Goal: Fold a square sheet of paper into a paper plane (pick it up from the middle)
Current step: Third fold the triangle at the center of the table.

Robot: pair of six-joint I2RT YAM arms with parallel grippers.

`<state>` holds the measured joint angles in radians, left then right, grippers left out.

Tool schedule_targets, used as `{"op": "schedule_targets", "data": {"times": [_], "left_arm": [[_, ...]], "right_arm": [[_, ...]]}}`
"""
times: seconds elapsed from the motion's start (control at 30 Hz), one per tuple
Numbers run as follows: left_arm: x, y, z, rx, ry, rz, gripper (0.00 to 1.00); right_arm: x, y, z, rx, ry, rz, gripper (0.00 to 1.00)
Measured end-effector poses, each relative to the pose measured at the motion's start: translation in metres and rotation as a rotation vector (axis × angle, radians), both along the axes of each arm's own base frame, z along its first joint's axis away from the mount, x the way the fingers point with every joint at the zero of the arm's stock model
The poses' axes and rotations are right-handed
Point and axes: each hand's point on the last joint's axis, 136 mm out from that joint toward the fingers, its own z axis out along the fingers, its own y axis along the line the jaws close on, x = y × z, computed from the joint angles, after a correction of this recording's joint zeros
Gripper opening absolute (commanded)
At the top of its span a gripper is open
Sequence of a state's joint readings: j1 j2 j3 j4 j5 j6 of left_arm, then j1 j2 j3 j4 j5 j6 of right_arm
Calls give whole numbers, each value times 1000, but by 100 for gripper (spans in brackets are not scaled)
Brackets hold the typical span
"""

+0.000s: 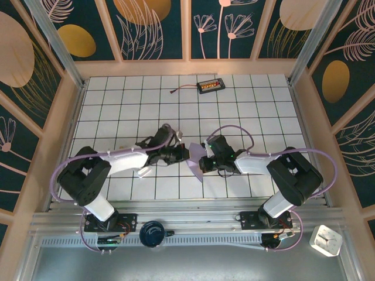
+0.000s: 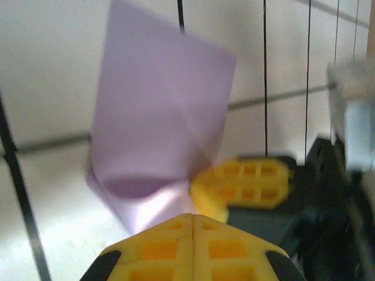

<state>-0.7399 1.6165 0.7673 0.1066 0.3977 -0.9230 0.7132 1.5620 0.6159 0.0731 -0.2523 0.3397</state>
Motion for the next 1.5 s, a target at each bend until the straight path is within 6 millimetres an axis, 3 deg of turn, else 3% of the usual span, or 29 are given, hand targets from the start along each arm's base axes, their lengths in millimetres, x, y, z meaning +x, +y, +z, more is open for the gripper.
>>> {"op": "schedule_targets", "data": {"times": [0.13, 0.2, 0.37, 0.57, 1.5], "left_arm": [[-47, -16, -14, -47, 87, -61, 0], [-55, -24, -11, -77, 103, -76, 0], [-55, -41, 1, -159, 96, -81, 0], [-61, -47, -6, -168, 130, -88, 0], [-69, -46, -42, -132, 200, -95, 0]], "right_arm": [[0, 0, 0, 1, 2, -2, 0], [0, 0, 0, 1, 2, -3, 0], [0, 0, 0, 1, 2, -3, 0], [0, 0, 0, 1, 1, -3, 0], [0, 0, 0, 0, 2, -3, 0]]}}
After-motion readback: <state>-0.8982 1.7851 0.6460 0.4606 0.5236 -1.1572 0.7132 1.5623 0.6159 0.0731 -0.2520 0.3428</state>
